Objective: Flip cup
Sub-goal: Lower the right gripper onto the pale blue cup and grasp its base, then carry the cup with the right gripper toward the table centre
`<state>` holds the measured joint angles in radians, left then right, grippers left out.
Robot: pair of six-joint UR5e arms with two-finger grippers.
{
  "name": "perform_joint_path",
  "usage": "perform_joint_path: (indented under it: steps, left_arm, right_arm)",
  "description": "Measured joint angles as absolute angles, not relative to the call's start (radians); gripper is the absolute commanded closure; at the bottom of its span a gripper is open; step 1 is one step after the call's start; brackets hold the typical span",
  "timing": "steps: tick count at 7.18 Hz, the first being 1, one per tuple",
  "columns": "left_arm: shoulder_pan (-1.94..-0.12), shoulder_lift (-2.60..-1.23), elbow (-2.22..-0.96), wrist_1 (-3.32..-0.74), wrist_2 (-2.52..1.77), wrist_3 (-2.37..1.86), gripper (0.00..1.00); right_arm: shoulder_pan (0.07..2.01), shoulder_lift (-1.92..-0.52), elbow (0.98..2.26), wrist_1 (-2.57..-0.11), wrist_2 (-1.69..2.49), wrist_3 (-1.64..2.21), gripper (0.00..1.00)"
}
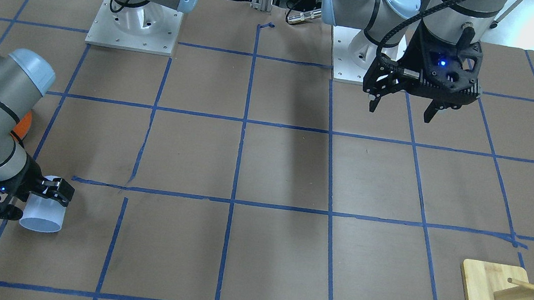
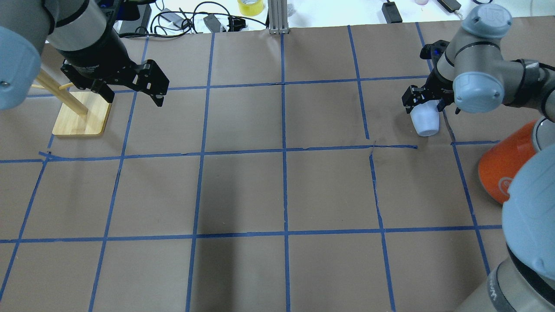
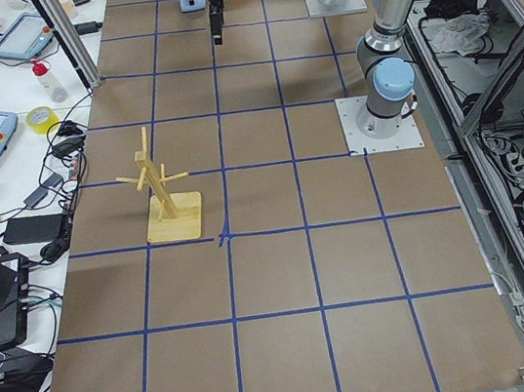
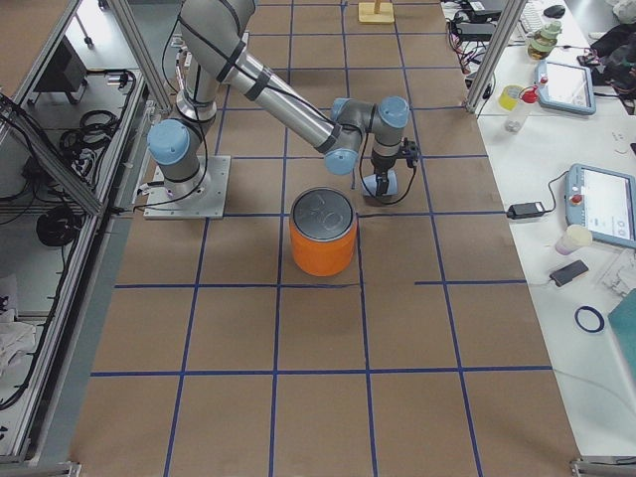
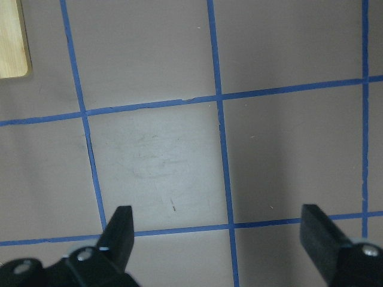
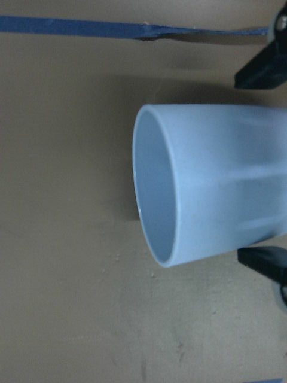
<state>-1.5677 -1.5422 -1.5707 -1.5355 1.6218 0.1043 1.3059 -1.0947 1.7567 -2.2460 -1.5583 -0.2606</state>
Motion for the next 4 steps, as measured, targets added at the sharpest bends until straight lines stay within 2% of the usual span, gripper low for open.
perform_joint_path:
  steps: [2, 4]
  left_arm:
    - [-1.568, -1.543, -1.571, -1.535, 1.621, 0.104, 0.0]
    - [-1.568, -1.543, -1.571, -1.536, 1.621, 0.104, 0.0]
  right_arm:
    - [1.3, -1.084, 1.76, -2.251, -1.558, -0.26, 0.35]
    - [1.299, -1.082, 1.754, -2.25, -1.557, -0.259, 0.4]
